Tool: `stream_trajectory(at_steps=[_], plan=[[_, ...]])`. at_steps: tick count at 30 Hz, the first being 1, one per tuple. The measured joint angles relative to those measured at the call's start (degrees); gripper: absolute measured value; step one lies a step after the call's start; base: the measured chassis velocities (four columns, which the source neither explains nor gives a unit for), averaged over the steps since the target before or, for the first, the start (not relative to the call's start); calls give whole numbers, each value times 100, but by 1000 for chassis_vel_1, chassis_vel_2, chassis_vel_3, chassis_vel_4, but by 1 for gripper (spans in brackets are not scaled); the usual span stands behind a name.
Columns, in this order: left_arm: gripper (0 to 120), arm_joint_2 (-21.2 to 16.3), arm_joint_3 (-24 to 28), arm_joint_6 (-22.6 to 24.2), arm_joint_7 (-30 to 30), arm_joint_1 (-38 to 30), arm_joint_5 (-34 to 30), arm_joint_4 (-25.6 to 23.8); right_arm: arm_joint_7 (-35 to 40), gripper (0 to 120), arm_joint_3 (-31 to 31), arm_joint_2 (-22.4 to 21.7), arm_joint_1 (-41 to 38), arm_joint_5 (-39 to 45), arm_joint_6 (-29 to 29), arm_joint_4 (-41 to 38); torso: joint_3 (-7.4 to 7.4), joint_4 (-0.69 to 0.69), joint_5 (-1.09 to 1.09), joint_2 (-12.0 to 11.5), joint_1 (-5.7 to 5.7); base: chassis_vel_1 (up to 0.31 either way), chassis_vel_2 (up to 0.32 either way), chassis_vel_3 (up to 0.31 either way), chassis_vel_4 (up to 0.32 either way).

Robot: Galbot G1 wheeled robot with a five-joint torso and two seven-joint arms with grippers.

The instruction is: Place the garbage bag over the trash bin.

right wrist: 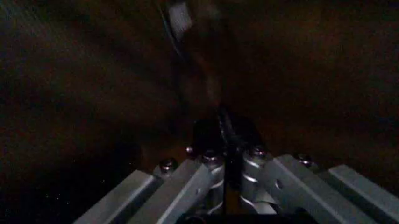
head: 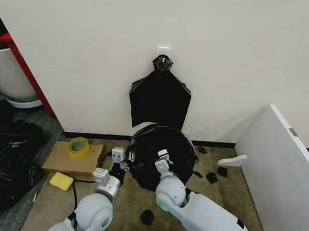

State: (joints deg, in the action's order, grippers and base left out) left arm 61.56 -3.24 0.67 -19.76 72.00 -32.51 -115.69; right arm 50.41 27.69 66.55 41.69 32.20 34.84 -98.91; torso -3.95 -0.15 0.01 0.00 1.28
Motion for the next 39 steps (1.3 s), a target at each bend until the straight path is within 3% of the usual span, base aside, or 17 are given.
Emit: stream_trajectory(at_steps=[2, 5, 8, 15, 20, 31, 39], plan=[[0, 0, 2, 0, 0, 0, 0, 6, -99, 0, 9, -2, 14, -41, -140, -33, 0, 0, 0, 0, 0, 0, 0, 0, 0], [0, -5, 6, 0, -1, 9, 2, 28, -610, 0, 50, 34, 31, -232, -945, -55, 0, 0, 0, 0, 0, 0, 0, 0, 0], [0, -8, 7, 0, -1, 24, 2, 25, -831, 0, 37, 102, -48, -274, -1300, 55, 0, 1, 0, 0, 0, 0, 0, 0, 0], [0, -17, 40, 1, -1, 2, 2, 7, -926, 0, -125, 244, -233, -279, -1472, 466, 0, 0, 0, 0, 0, 0, 0, 0, 0], [0, -17, 50, 5, -1, -19, -1, 13, -702, 0, -285, 319, -330, -219, -1229, 756, 0, 1, 0, 0, 0, 0, 0, 0, 0], [0, -7, 54, 5, 3, -53, -5, 76, -688, 0, -225, 142, -200, -177, -1211, 268, 0, 0, 0, 0, 0, 0, 0, 0, 0], [0, 14, -26, 1, 8, -80, -69, 91, -1050, 0, -90, 144, -42, -338, -1842, 59, 0, 2, 0, 0, 0, 0, 0, 0, 0]])
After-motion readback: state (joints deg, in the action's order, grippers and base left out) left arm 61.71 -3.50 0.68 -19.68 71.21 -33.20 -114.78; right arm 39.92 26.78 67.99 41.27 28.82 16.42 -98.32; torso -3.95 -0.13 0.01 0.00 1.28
